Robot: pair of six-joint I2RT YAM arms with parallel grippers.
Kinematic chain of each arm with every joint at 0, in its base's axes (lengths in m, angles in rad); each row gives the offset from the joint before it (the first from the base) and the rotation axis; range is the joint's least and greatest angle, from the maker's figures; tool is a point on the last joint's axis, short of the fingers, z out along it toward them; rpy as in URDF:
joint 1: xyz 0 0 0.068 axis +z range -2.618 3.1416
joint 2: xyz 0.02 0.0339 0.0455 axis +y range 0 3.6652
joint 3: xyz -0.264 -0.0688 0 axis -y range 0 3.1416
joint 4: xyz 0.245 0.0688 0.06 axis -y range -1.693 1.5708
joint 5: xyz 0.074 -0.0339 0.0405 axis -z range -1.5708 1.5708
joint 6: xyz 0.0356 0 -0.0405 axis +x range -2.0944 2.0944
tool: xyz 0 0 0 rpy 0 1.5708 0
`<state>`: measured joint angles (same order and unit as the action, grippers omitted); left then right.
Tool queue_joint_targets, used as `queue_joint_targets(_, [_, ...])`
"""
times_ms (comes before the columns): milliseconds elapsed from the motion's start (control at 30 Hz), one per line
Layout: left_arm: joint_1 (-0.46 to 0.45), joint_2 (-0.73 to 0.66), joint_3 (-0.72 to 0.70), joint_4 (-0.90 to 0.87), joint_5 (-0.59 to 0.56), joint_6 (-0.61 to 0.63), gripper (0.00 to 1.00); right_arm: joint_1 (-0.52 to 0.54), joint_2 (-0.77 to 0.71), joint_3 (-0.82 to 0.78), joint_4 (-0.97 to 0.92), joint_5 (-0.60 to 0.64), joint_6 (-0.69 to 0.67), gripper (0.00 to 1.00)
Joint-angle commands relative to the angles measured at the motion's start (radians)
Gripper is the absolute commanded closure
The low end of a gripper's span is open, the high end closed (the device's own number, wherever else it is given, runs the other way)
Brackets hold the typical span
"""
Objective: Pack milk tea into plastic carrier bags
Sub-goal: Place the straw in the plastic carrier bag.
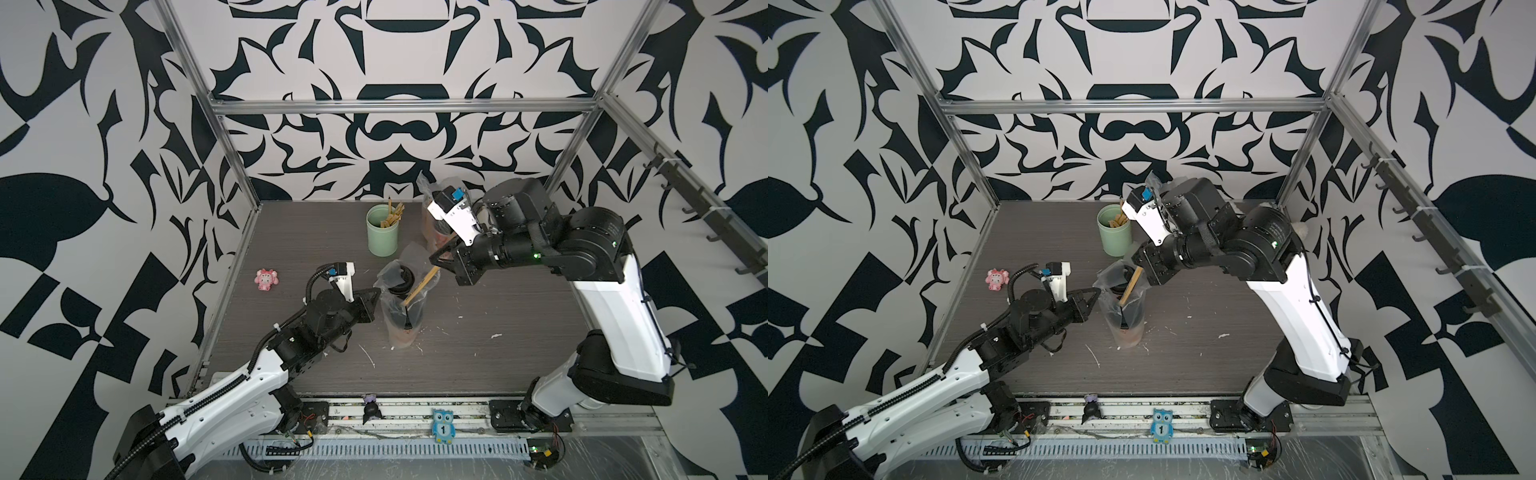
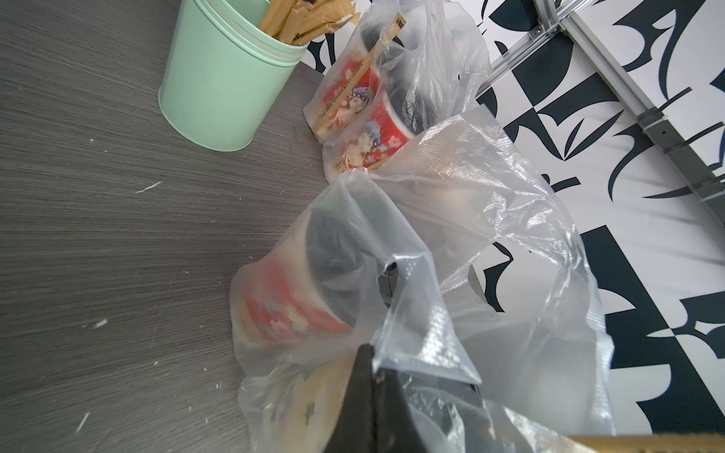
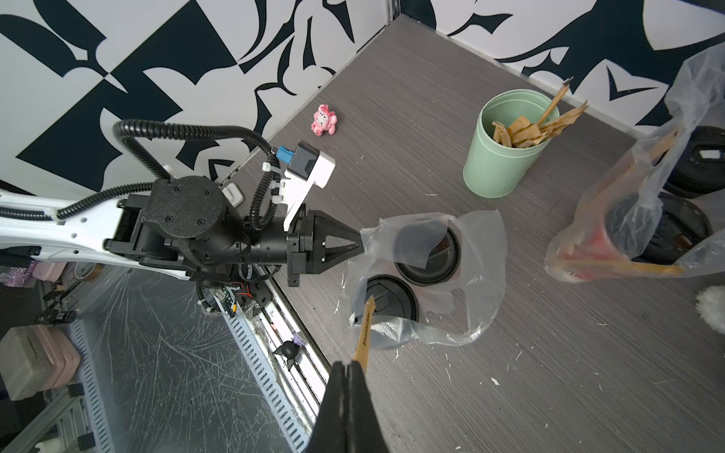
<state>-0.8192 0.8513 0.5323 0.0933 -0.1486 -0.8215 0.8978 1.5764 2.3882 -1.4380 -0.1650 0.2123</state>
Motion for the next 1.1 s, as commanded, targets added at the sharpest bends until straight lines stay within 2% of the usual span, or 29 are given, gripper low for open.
queue_joint_targets(0, [0.000,0.002,0.010,0.018,0.008,-0.003,1.00,0.011,-0.020,0.005,-0.018,-0.023,0.022,1.00])
queue_joint_targets(567, [-0.008,0.018,0.008,0.034,0.005,-0.004,1.00,0.034,0.018,0.033,-0.094,-0.085,0.034,1.00])
queue_joint_targets(1067, [-0.011,0.003,-0.002,0.032,0.003,-0.007,1.00,0.095,0.073,-0.015,-0.066,0.053,-0.024,1.00])
